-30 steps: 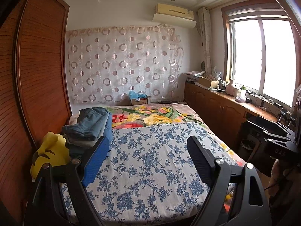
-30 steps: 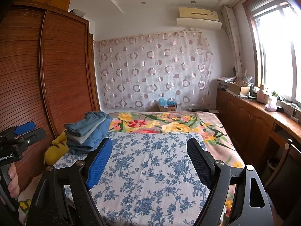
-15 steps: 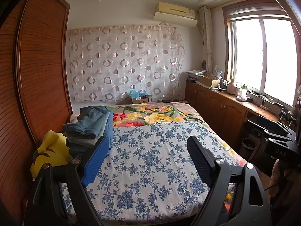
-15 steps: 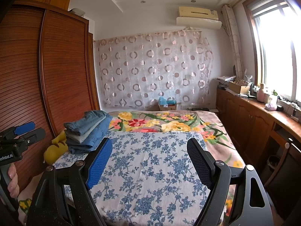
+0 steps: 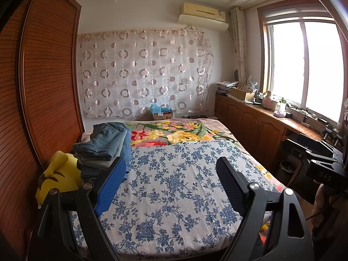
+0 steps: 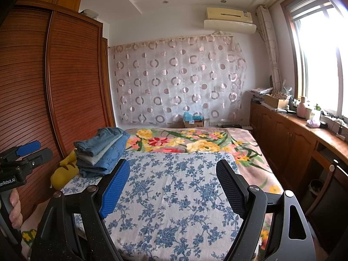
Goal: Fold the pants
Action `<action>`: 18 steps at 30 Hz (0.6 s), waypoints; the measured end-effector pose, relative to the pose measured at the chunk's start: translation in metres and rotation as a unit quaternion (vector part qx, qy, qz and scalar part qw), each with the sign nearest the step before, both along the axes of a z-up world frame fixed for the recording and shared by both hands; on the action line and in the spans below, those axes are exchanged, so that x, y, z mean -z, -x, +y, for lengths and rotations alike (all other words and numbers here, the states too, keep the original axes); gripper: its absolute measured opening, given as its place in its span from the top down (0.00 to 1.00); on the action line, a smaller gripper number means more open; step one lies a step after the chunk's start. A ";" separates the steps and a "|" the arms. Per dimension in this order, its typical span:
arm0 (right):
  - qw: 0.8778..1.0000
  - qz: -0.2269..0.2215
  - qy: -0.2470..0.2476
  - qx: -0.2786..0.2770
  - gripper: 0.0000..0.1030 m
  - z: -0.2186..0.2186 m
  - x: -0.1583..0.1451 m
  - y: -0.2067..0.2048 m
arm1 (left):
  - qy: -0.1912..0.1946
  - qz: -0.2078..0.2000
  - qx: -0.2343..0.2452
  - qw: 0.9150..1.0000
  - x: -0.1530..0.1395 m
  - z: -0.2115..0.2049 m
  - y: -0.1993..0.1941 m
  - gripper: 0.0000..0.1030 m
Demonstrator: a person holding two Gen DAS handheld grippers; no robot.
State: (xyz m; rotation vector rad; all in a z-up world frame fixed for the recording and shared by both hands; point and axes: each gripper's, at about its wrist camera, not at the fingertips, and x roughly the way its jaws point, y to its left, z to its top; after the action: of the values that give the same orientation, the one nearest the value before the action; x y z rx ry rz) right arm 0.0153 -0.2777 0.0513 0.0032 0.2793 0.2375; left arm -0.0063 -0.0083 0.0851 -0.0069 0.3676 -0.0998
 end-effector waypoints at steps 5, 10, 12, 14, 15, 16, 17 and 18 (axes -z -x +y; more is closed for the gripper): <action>1.000 0.000 0.000 0.000 0.19 0.000 0.000 0.000 | 0.000 0.000 0.000 1.000 0.000 0.000 0.000 0.17; 1.000 0.000 0.001 -0.001 0.19 0.000 0.000 0.001 | 0.000 0.000 0.000 1.000 0.000 0.000 0.000 0.17; 1.000 0.000 0.001 0.000 0.19 -0.001 0.000 0.001 | 0.000 0.000 0.000 1.000 0.000 0.000 0.000 0.17; 1.000 0.000 0.001 0.000 0.19 -0.001 0.000 0.001 | 0.000 0.000 0.000 1.000 0.000 0.000 0.000 0.17; 1.000 0.000 0.001 0.000 0.19 -0.001 0.000 0.001 | 0.000 0.001 0.000 1.000 -0.001 0.000 0.000 0.17; 1.000 0.000 0.001 0.000 0.19 -0.001 0.000 0.001 | 0.000 0.001 0.000 1.000 0.000 0.000 0.000 0.17; 1.000 0.000 0.001 0.000 0.19 -0.001 0.000 0.001 | 0.000 0.000 0.000 1.000 -0.001 0.000 0.000 0.17; 1.000 0.001 0.001 0.000 0.19 -0.001 -0.001 0.000 | 0.000 0.001 0.000 1.000 -0.001 0.000 0.000 0.17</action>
State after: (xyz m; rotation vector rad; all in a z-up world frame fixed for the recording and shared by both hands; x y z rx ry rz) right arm 0.0149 -0.2790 0.0520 0.0024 0.2809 0.2368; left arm -0.0062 -0.0085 0.0858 -0.0070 0.3689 -0.0997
